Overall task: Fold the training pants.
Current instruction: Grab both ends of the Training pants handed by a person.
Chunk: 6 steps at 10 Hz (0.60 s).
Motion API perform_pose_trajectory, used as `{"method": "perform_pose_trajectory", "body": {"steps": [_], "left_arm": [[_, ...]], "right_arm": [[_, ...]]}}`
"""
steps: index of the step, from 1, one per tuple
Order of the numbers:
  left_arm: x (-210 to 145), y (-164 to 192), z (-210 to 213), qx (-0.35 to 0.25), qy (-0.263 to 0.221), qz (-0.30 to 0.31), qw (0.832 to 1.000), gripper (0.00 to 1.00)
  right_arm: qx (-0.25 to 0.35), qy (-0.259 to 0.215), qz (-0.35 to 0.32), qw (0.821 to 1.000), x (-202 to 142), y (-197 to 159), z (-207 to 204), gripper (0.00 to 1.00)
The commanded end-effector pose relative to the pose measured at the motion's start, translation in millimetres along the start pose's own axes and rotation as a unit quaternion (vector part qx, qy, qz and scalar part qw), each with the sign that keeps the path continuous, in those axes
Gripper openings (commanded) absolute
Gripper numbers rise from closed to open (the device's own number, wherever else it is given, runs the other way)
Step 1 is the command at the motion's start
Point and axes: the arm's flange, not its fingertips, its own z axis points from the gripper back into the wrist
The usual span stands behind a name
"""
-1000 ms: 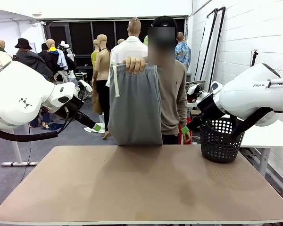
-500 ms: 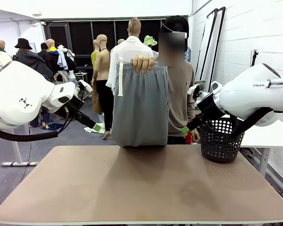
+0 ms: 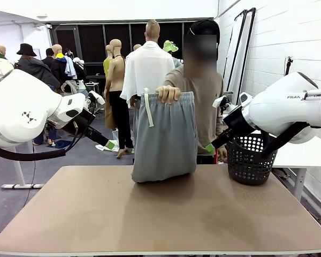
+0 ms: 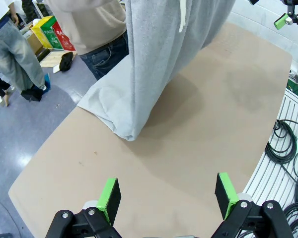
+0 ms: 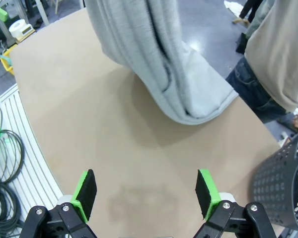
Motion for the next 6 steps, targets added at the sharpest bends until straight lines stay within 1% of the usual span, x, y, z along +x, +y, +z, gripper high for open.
{"method": "perform_pose_trajectory", "body": {"steps": [1, 6], "left_arm": [[-1.1, 0.8, -0.2, -0.002, 0.002, -0.002, 1.000, 1.00], [-1.1, 0.8, -0.2, -0.002, 0.002, -0.002, 1.000, 1.00]], "right_arm": [[0.003, -0.001, -0.002, 1.000, -0.2, -0.3, -0.4, 1.00], [0.003, -0.001, -0.002, 1.000, -0.2, -0.3, -0.4, 1.00]]}}
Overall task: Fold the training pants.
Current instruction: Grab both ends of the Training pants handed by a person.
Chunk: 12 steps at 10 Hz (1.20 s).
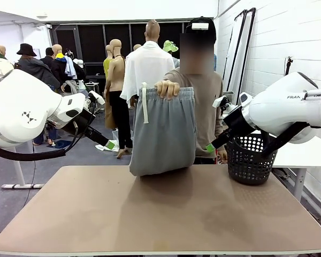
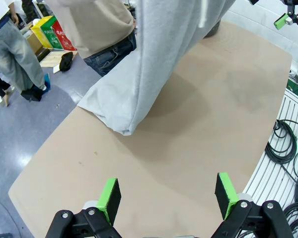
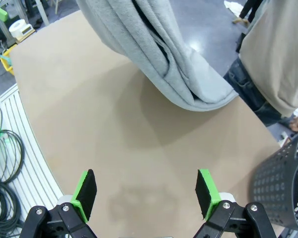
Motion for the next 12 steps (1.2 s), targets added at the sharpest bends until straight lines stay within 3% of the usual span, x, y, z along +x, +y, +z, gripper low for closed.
{"method": "perform_pose_trajectory", "body": {"steps": [1, 6, 8, 10, 12], "left_arm": [[-1.1, 0.8, -0.2, -0.002, 0.002, -0.002, 1.000, 1.00], [0.0, 0.0, 0.0, 0.000, 0.000, 0.000, 1.000, 1.00], [3.0, 1.5, 1.6, -0.003, 0.026, -0.015, 1.000, 1.00], [10.7, 5.1, 4.1, 0.002, 0.055, -0.065, 0.996, 1.00], [16.2, 14.6, 6.5, 0.011, 0.021, -0.139, 0.990, 1.00]], "right_arm": [[0.003, -0.001, -0.002, 1.000, -0.2, -0.3, -0.4, 1.00], [0.000, 0.000, 0.000, 1.000, 0.0, 0.0, 0.0, 1.00], [0.000, 0.014, 0.021, 1.000, 1.4, -4.2, 1.1, 1.00], [-0.013, 0.022, 0.068, 0.997, 4.9, -13.2, 7.4, 1.00], [-0.018, -0.013, 0.150, 0.988, 5.8, -23.6, 13.6, 1.00]]}}
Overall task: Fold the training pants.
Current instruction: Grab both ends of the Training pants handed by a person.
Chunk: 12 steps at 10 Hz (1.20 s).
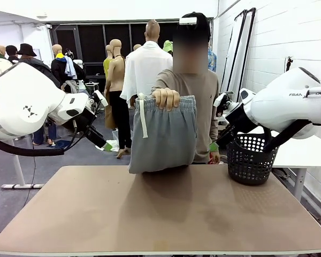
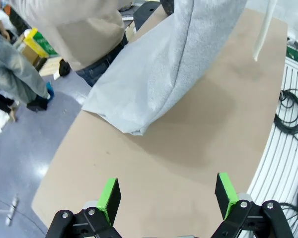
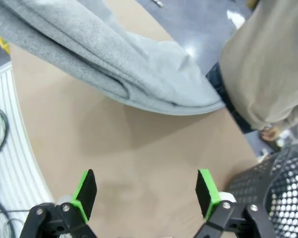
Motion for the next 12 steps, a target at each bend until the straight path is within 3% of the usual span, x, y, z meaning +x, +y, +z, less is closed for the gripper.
{"method": "perform_pose_trajectory", "body": {"steps": [1, 3, 7, 8, 10, 12], "left_arm": [[0.0, 18.2, -0.8, 0.017, -0.029, -0.067, 0.997, 1.00], [-0.6, 25.1, -4.6, 0.003, -0.037, -0.106, 0.994, 1.00], [-3.5, 37.6, -6.8, -0.032, -0.127, -0.161, 0.978, 1.00], [-5.4, 40.0, -7.0, -0.035, -0.144, -0.158, 0.976, 1.00], [-2.5, 31.3, -1.5, -0.022, -0.109, -0.153, 0.982, 1.00], [-2.5, 31.3, -1.5, -0.022, -0.109, -0.153, 0.982, 1.00]], "right_arm": [[-0.006, -0.042, 0.074, 0.996, -5.8, -16.4, -0.3, 1.00], [0.026, -0.088, 0.107, 0.990, -9.9, -23.5, -3.7, 1.00], [0.067, -0.166, 0.122, 0.976, -9.5, -36.5, -12.4, 1.00], [0.071, -0.169, 0.120, 0.976, -7.1, -37.8, -16.1, 1.00], [0.056, -0.151, 0.116, 0.980, -9.1, -28.1, -4.3, 1.00], [0.056, -0.151, 0.116, 0.980, -9.1, -28.1, -4.3, 1.00]]}}
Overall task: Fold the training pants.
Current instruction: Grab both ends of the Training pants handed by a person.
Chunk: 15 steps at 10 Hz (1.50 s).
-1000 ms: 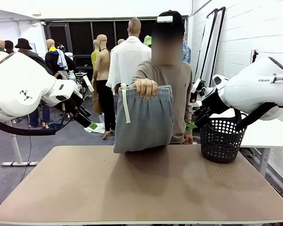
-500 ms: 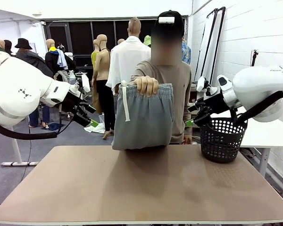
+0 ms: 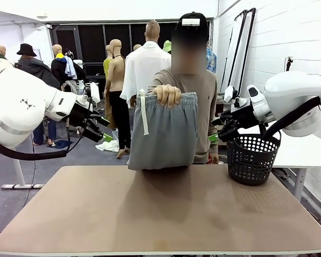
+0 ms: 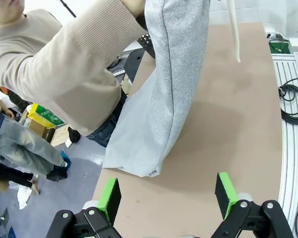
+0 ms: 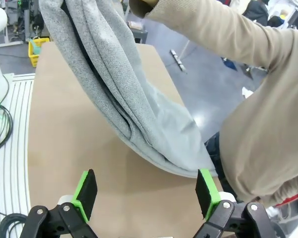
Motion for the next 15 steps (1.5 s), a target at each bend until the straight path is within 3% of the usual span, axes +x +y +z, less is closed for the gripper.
{"method": "perform_pose_trajectory", "body": {"steps": [1, 2, 4, 10, 12, 15], "left_arm": [[-1.2, 0.2, -0.5, -0.003, 0.002, -0.001, 1.000, 1.00], [0.0, 0.0, 0.0, 0.000, 0.000, 0.000, 1.000, 1.00], [-9.9, 12.8, -6.8, -0.007, -0.068, -0.019, 0.998, 1.00], [-28.4, 13.2, -37.8, -0.019, -0.158, -0.022, 0.987, 1.00], [-32.5, 12.1, -44.7, -0.024, -0.163, -0.012, 0.986, 1.00], [-29.8, 9.2, -47.6, -0.027, -0.122, -0.002, 0.992, 1.00]], "right_arm": [[0.003, -0.001, 0.007, 1.000, -1.8, 0.2, -1.4, 1.00], [0.000, 0.000, 0.000, 1.000, 0.0, 0.0, 0.0, 1.00], [0.010, -0.036, -0.002, 0.999, -3.1, -10.9, -13.0, 1.00], [0.053, -0.141, 0.047, 0.987, -19.5, -26.0, -29.4, 1.00], [0.065, -0.154, 0.053, 0.985, -25.8, -27.4, -35.1, 1.00], [0.066, -0.152, 0.048, 0.985, -25.3, -26.0, -38.9, 1.00]]}}
